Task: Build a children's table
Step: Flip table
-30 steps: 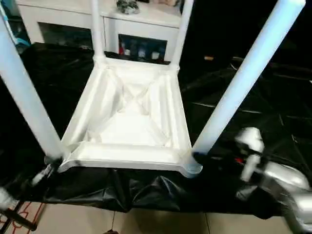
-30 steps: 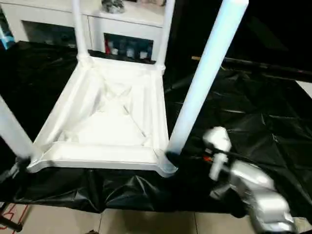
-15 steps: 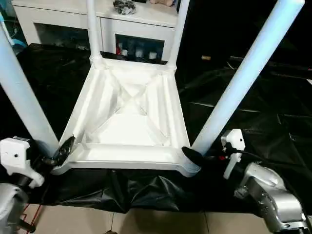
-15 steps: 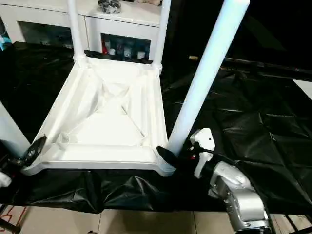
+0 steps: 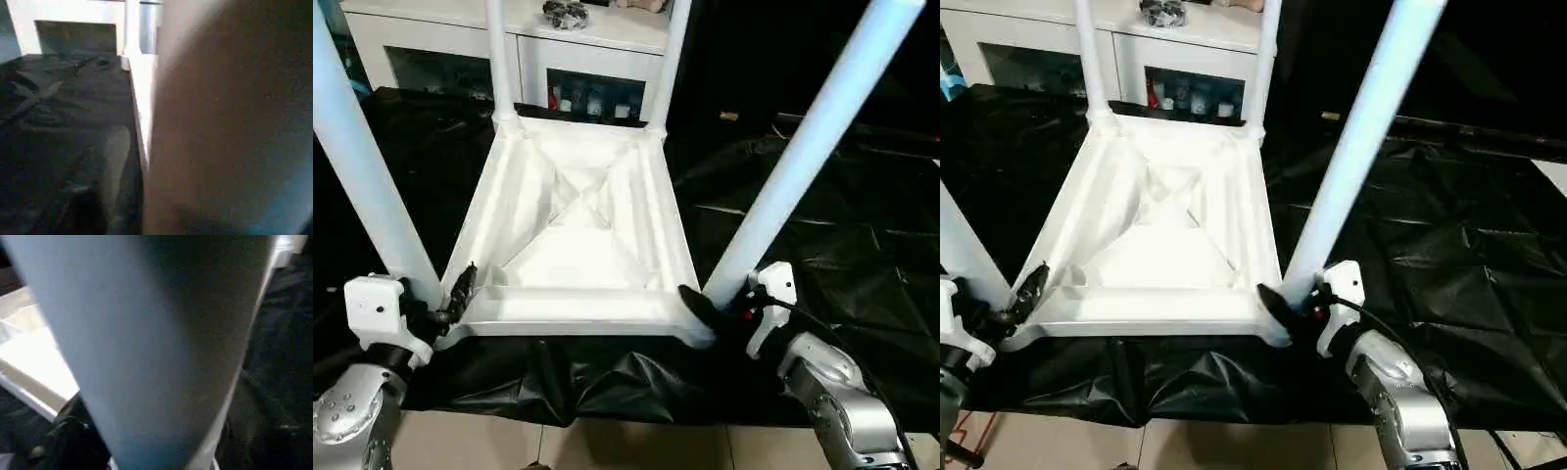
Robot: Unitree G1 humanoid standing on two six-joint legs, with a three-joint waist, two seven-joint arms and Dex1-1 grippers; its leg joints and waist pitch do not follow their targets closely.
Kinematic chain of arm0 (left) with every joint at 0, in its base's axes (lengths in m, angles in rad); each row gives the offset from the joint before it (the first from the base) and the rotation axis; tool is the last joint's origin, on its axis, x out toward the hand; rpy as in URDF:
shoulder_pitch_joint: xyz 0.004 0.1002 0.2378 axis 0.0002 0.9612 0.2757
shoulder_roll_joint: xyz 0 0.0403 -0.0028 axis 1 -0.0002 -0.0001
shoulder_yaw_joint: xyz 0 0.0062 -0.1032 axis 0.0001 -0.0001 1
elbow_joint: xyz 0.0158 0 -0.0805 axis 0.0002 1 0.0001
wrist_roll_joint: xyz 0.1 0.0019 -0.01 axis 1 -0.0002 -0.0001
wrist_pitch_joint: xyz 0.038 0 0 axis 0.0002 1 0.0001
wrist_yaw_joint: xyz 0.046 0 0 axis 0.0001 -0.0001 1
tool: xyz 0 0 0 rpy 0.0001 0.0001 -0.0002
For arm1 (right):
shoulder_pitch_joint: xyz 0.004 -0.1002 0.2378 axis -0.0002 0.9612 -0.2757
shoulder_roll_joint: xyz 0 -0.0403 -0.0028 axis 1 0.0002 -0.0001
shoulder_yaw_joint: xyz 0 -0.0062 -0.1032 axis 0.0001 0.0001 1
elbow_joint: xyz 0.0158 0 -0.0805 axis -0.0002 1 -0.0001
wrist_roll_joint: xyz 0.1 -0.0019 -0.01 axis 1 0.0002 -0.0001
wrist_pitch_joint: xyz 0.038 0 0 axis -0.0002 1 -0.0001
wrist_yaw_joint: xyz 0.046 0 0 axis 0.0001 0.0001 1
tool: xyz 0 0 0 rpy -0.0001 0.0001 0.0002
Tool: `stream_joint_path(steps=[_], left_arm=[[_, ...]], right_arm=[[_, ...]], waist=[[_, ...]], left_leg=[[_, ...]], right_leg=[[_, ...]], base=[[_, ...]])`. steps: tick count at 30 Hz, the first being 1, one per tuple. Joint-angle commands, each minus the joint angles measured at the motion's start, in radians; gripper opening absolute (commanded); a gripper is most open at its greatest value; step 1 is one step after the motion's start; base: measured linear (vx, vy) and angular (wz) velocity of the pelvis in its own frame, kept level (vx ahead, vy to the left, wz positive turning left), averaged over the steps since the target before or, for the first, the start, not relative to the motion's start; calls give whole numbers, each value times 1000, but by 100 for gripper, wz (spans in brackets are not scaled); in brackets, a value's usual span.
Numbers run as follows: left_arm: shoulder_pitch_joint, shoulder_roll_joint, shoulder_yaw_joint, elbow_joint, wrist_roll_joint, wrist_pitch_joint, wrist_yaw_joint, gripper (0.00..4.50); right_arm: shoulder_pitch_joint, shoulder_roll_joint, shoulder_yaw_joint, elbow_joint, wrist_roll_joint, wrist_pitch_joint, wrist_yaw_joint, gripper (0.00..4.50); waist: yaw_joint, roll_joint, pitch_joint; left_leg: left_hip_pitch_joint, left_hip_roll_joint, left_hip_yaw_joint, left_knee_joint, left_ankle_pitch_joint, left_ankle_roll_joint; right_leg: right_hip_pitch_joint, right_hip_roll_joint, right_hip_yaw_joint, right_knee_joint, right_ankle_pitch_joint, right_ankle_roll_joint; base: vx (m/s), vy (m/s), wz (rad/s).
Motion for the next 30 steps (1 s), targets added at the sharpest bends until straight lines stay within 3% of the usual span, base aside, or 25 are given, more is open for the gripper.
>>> stream_joint_path(steps=[1,4,6,7,8,11,13,17,19,20,21,23,24,25,26,27,30], left_arm=[[-35,-3,-22,7,29,-10,28,320],[-80,-10,-52,30,44,-16,27,288],[-134,-16,-85,82,68,-32,21,277],[-174,-18,-110,119,82,-40,22,268],[-193,-20,-119,136,86,-43,20,259],[-267,-33,-166,190,112,-53,14,240],[-309,-53,-193,227,121,-63,12,225],[-342,-71,-238,276,151,-76,6,202],[-348,-80,-243,283,152,-79,8,199],[-346,-87,-251,291,153,-85,15,199],[-345,-88,-253,294,154,-87,17,198],[-320,-92,-245,283,156,-87,36,198],[-320,-92,-245,283,156,-87,36,198],[-305,-92,-240,276,157,-90,47,198],[-303,-92,-239,275,157,-91,50,198],[-301,-95,-236,273,156,-87,59,198],[-300,-102,-230,271,153,-83,69,198]], right_arm=[[-27,14,-38,35,-27,-13,-84,275],[-48,51,-46,68,-48,-39,-152,242],[-57,68,-65,78,-73,-59,-214,224],[-63,78,-83,76,-82,-68,-256,216],[-66,77,-93,74,-83,-67,-271,208],[-78,62,-127,76,-93,-73,-316,196],[-89,54,-146,99,-99,-90,-330,193],[-85,52,-167,109,-112,-108,-377,191],[-81,55,-168,98,-110,-106,-381,191],[-77,55,-161,96,-119,-113,-385,191],[-76,54,-159,98,-124,-116,-386,226],[-75,59,-157,84,-101,-118,-354,261],[-75,59,-157,84,-101,-118,-354,261],[-66,54,-143,77,-100,-129,-331,263],[-64,52,-140,76,-102,-132,-329,281],[-59,53,-141,68,-97,-133,-326,294],[-44,55,-146,43,-88,-142,-319,315]], waist=[[-2,25,-29],[-1,37,-30],[-2,38,-31],[0,47,-36],[3,46,-36],[15,59,-42],[18,60,-43],[22,56,-51],[21,69,-53],[17,63,-52],[16,62,-51],[13,63,-49],[13,63,-49],[11,57,-47],[12,62,-47],[9,56,-47],[6,58,-46]], left_leg=[[17,119,-66,-117,-349,-91],[21,117,-65,-118,-356,-111],[21,116,-63,-119,-346,-118],[27,113,-58,-116,-307,-123],[30,112,-55,-114,-301,-123],[25,113,-55,-112,-234,-120],[24,112,-52,-109,-202,-115],[10,110,-47,-95,-80,-55],[9,110,-49,-92,-56,-40],[9,111,-47,-92,-62,-31],[6,112,-48,-92,-67,-21],[7,115,-48,-94,-108,-12],[7,115,-48,-94,-108,-12],[6,117,-47,-96,-126,-12],[6,119,-49,-97,-129,-12],[7,119,-48,-98,-125,-10],[5,118,-48,-96,-116,0]], right_leg=[[-4,-117,73,-83,-243,-171],[-8,-113,73,-82,-229,-161],[-8,-109,71,-79,-187,-159],[-11,-106,71,-74,-122,-160],[-12,-105,71,-74,-108,-162],[0,-106,69,-61,-20,-168],[3,-107,68,-57,27,-176],[19,-115,69,-47,141,-203],[18,-113,67,-43,161,-210],[18,-111,67,-46,157,-213],[21,-113,67,-47,144,-217],[19,-115,68,-52,74,-225],[19,-115,68,-52,74,-225],[18,-115,68,-56,44,-225],[17,-115,68,-55,33,-224],[17,-113,68,-55,39,-223],[16,-114,68,-55,44,-224]], base=[[0,0,0],[0,0,0],[0,0,0],[0,0,0],[0,0,0],[0,0,0],[0,0,0],[0,0,0],[0,0,0],[0,0,0],[0,0,0],[0,0,0],[0,0,0],[0,0,0],[0,0,0],[0,0,0],[0,0,0]])
